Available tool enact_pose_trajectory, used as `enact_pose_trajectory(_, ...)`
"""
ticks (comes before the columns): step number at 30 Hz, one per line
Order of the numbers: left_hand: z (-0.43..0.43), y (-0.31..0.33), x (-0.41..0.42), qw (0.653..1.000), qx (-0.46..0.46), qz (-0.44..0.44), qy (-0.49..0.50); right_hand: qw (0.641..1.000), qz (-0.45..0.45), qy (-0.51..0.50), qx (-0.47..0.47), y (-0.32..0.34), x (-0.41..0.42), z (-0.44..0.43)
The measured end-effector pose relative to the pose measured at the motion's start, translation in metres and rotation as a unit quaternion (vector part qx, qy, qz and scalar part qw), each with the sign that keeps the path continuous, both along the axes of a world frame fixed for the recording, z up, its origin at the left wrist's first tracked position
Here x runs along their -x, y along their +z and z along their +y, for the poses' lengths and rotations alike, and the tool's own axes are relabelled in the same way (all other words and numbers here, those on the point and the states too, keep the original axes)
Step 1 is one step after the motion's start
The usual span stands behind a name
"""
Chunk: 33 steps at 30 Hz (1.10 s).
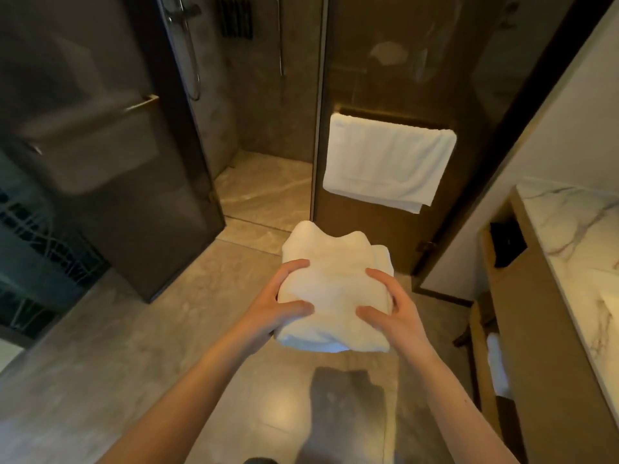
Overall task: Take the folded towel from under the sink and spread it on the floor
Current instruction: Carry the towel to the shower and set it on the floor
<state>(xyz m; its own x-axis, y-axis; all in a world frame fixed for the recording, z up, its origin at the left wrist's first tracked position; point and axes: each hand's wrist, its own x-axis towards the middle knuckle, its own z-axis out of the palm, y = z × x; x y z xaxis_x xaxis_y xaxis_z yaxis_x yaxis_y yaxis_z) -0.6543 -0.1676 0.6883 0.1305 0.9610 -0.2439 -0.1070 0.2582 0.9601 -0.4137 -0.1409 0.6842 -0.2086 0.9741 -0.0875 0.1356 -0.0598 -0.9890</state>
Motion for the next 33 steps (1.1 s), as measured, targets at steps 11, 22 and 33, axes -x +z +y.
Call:
enact_pose_trajectory(11,-0.065,-0.009,0.193,0.999,0.010,0.042,-0.010,0.999,0.015,-0.033,0.037,-0.014,0.195,-0.076)
enact_pose_trajectory(22,-0.141,0.013,0.291,0.996,-0.038,0.063,0.043,1.000,-0.004,-0.002,0.021,0.011,0.297,-0.134)
enact_pose_trajectory(33,-0.264,0.009,0.287,0.993,-0.018,0.083,0.076,0.999,0.016,0.020,0.037,0.003,0.296,-0.243)
